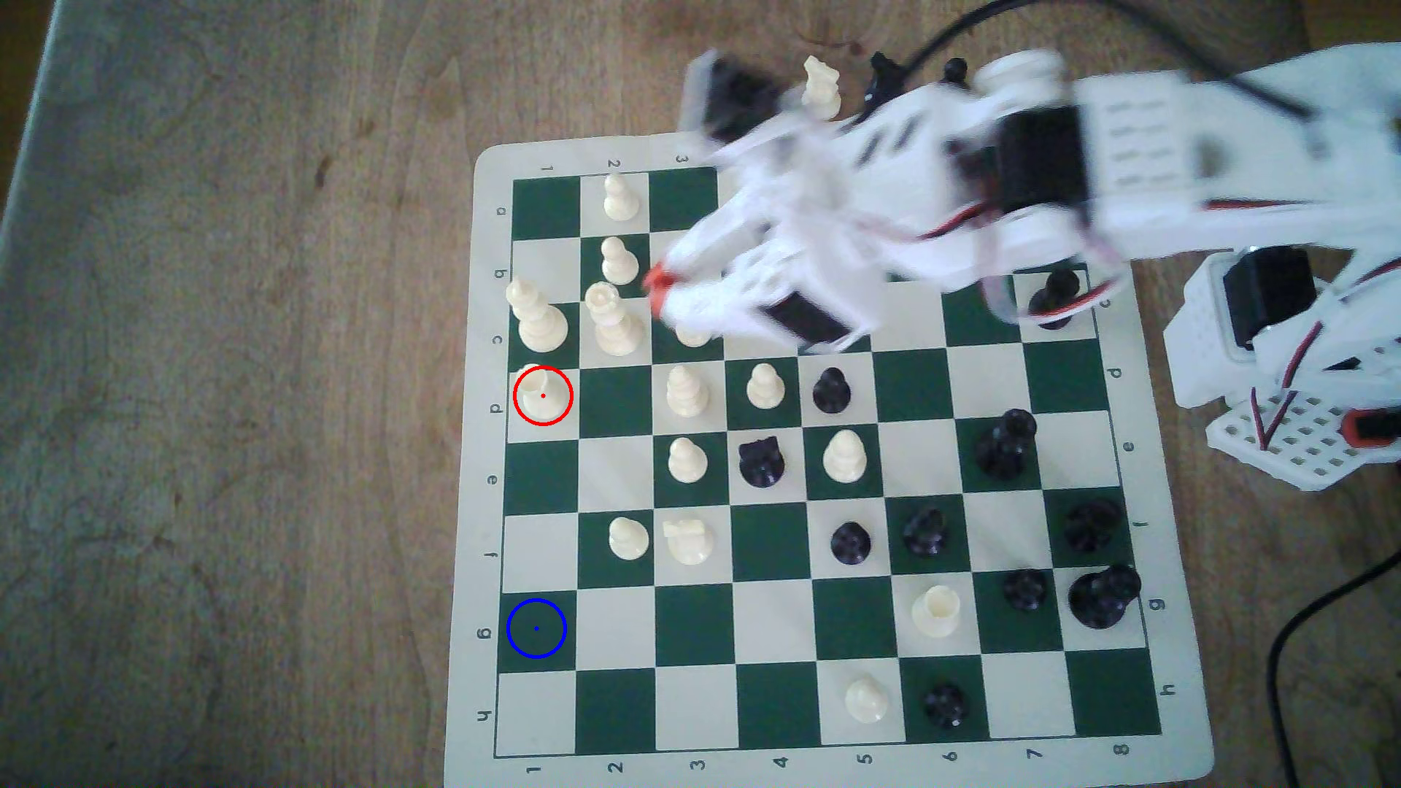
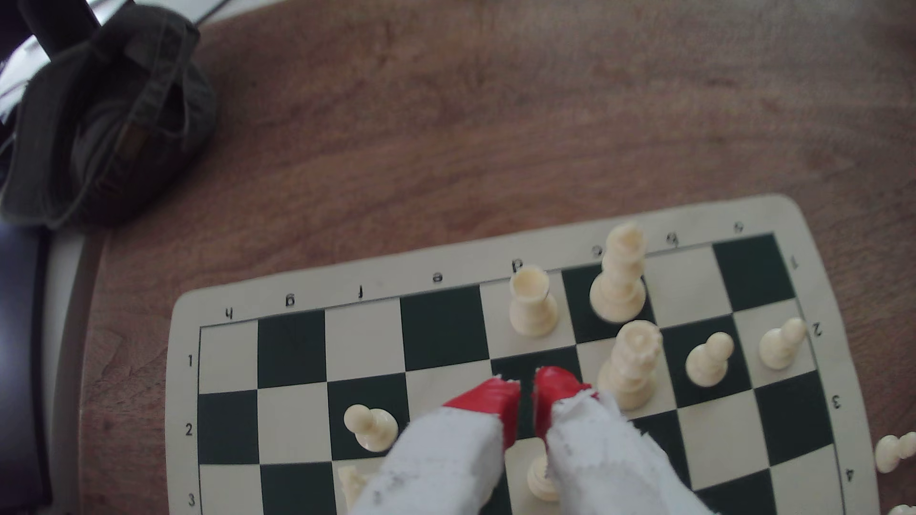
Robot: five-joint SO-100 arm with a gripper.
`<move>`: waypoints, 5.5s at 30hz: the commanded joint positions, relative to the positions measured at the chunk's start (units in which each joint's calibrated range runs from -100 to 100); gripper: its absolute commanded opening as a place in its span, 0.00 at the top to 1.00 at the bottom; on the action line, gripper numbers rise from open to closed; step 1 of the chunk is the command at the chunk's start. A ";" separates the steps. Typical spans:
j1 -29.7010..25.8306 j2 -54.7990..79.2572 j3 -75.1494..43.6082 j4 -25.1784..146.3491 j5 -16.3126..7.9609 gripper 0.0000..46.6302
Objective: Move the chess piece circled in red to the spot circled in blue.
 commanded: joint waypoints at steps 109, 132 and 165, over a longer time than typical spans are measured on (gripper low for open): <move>1.03 51.23 -47.93 -4.10 1.71 0.68; 0.64 50.29 -48.02 -3.53 1.66 0.99; -12.66 49.87 -61.98 5.73 2.83 0.99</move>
